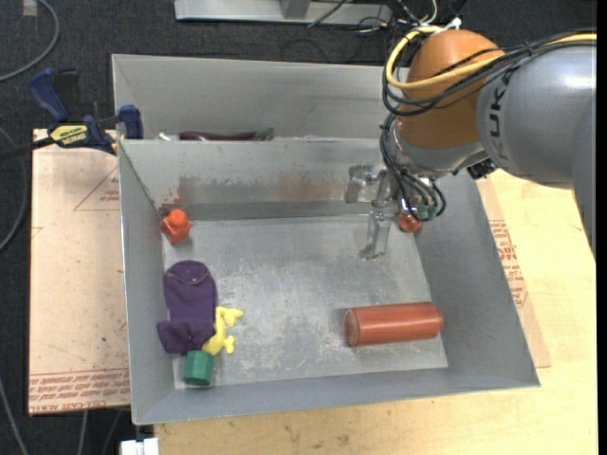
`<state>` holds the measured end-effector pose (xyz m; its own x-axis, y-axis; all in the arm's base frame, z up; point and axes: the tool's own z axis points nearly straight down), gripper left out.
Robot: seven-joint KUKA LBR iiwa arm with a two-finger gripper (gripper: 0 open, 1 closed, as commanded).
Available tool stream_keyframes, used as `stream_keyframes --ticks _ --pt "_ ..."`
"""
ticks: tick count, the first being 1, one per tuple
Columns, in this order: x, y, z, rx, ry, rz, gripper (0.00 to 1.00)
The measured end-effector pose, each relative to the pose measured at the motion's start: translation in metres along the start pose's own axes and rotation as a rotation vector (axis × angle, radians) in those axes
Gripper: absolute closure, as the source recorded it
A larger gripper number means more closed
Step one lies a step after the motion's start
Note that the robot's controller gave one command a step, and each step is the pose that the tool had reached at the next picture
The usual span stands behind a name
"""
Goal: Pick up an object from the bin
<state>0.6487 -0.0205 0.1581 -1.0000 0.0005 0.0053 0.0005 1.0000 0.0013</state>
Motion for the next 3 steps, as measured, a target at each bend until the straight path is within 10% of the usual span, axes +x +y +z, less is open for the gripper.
stream_keyframes --ticks 1,3 --pt "-0.002 0.0 -0.005 0.0 -0.008 0.0 0.0" --pt "0.108 -0.045 0.026 -0.001 -0.004 -0.297 0.0"
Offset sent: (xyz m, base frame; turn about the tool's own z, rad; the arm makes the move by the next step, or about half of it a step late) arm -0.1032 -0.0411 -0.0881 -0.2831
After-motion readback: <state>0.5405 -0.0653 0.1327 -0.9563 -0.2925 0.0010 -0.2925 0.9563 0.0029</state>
